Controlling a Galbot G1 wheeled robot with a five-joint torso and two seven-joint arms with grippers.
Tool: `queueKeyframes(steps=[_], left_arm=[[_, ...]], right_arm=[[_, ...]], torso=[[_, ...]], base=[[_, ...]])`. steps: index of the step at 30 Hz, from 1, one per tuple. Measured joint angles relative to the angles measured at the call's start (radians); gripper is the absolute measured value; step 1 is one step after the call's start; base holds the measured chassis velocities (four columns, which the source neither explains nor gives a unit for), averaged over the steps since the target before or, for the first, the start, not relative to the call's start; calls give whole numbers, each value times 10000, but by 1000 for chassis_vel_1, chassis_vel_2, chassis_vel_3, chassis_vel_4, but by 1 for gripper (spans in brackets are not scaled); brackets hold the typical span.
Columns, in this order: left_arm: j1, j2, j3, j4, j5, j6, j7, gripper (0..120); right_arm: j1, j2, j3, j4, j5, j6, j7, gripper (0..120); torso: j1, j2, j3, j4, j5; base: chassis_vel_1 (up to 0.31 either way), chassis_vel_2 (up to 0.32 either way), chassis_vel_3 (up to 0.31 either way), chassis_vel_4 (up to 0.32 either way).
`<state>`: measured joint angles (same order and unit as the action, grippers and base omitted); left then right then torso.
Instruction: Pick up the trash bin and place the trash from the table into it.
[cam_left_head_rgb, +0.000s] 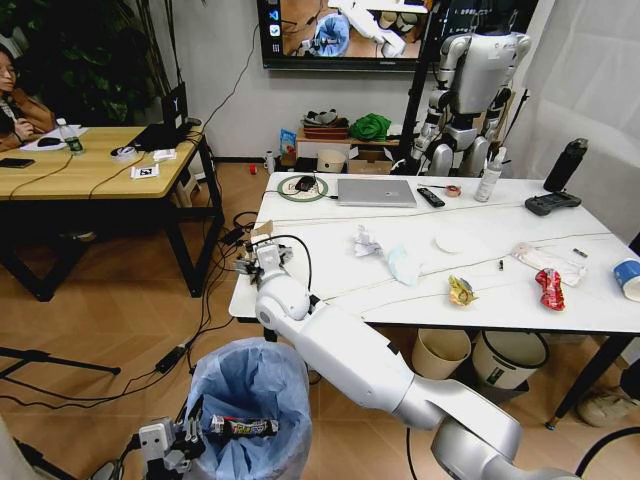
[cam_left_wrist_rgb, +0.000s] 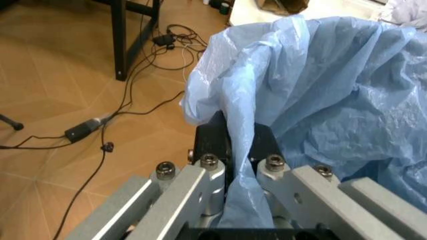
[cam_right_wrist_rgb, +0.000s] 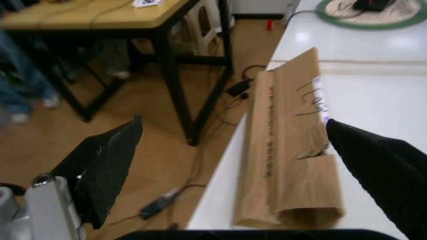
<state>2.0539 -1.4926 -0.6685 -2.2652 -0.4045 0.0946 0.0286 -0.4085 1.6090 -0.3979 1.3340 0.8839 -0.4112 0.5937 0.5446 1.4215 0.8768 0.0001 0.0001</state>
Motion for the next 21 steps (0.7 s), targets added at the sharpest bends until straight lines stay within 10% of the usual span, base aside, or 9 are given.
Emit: queueKeyframes(steps=[21], left_arm=[[-63, -27, -14, 90, -35, 66, 3, 1]], right_arm=[[-685, -9, 1705, -893, 1391, 747, -1058, 100]], torso=[[0, -1, 0, -2, 0]], base=[[0, 0, 0, 0]])
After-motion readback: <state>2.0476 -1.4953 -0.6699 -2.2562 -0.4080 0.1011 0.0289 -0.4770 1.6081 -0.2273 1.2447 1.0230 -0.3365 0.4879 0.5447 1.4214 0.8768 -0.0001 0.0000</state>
